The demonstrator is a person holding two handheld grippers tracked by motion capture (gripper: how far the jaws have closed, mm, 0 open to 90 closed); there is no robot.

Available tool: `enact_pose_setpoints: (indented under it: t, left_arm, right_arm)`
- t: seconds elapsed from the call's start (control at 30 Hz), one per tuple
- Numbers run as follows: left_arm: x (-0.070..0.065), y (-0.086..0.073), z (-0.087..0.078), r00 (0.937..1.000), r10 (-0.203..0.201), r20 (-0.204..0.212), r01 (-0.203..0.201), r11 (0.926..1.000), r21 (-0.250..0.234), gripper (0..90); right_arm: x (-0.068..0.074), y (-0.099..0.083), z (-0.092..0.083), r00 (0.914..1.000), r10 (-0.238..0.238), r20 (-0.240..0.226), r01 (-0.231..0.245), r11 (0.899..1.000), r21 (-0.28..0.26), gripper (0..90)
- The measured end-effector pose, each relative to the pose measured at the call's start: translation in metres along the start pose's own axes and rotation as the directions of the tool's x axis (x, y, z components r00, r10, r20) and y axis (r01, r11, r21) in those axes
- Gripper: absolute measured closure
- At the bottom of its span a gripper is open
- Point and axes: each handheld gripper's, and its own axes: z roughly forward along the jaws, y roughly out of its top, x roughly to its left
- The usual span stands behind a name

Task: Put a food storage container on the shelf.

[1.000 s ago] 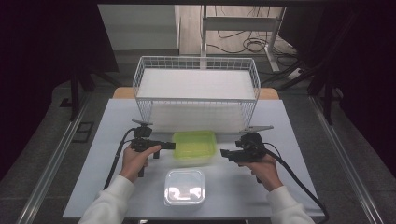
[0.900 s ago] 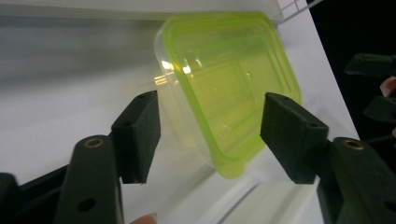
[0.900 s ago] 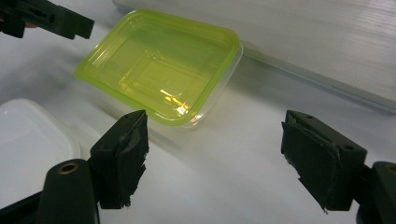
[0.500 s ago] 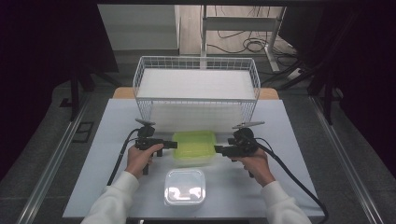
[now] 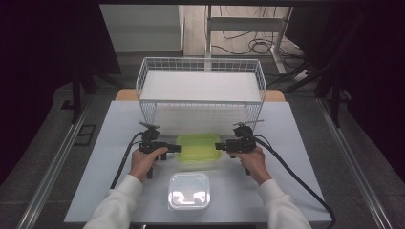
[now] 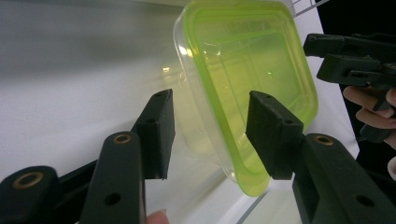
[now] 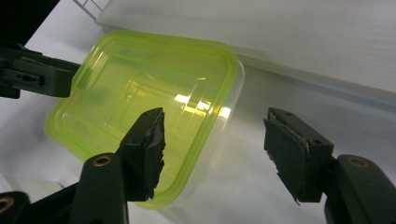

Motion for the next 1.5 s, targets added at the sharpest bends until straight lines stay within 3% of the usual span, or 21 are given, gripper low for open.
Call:
enact_pose_setpoints:
  t: [0.23,0.4,0.43,0.53,0.63,0.9,0.93,1.2,1.5]
  left_arm:
    - [0.000,-0.001,0.003,0.9996,-0.006,0.026,0.006,0.9999,0.013,53.6]
    - [0.000,-0.001,0.007,0.9976,-0.024,0.066,0.023,0.9994,0.024,62.8]
    - [-0.001,-0.001,0.008,0.9977,-0.021,0.064,0.020,0.9995,0.026,63.5]
    - [-0.001,-0.001,0.009,0.9988,-0.019,0.045,0.018,0.9995,0.027,69.7]
    - [-0.003,-0.002,0.008,0.9985,-0.032,0.045,0.030,0.9992,0.025,73.5]
    - [-0.003,-0.002,0.005,0.9992,-0.002,0.039,0.002,0.9999,0.010,75.6]
    - [-0.004,-0.002,0.005,0.9992,-0.001,0.041,0.001,1.0000,0.008,75.7]
    - [-0.009,-0.004,0.002,0.9992,0.029,0.028,-0.028,0.9995,-0.011,78.8]
    - [-0.018,-0.006,-0.007,0.9960,0.074,0.051,-0.071,0.9959,-0.056,79.2]
  right_arm:
    - [-0.005,-0.001,0.012,0.9978,0.048,-0.045,-0.047,0.999,0.025,43.6]
    - [-0.005,-0.002,0.015,0.9930,0.089,-0.078,-0.085,0.995,0.049,51.3]
    - [-0.005,-0.002,0.015,0.9910,0.099,-0.090,-0.094,0.994,0.053,55.1]
    - [-0.005,-0.003,0.017,0.9817,0.144,-0.125,-0.135,0.988,0.077,54.3]
    - [-0.004,-0.003,0.015,0.9792,0.162,-0.122,-0.152,0.985,0.086,56.4]
    - [-0.005,-0.004,0.009,0.9802,0.137,-0.143,-0.127,0.989,0.076,63.7]
    - [-0.006,-0.005,0.008,0.9795,0.138,-0.147,-0.128,0.989,0.073,71.0]
    - [-0.007,-0.006,0.003,0.9870,0.088,-0.134,-0.082,0.995,0.053,75.2]
    - [0.001,-0.004,-0.012,0.9924,0.006,-0.123,-0.007,1.000,-0.013,76.7]
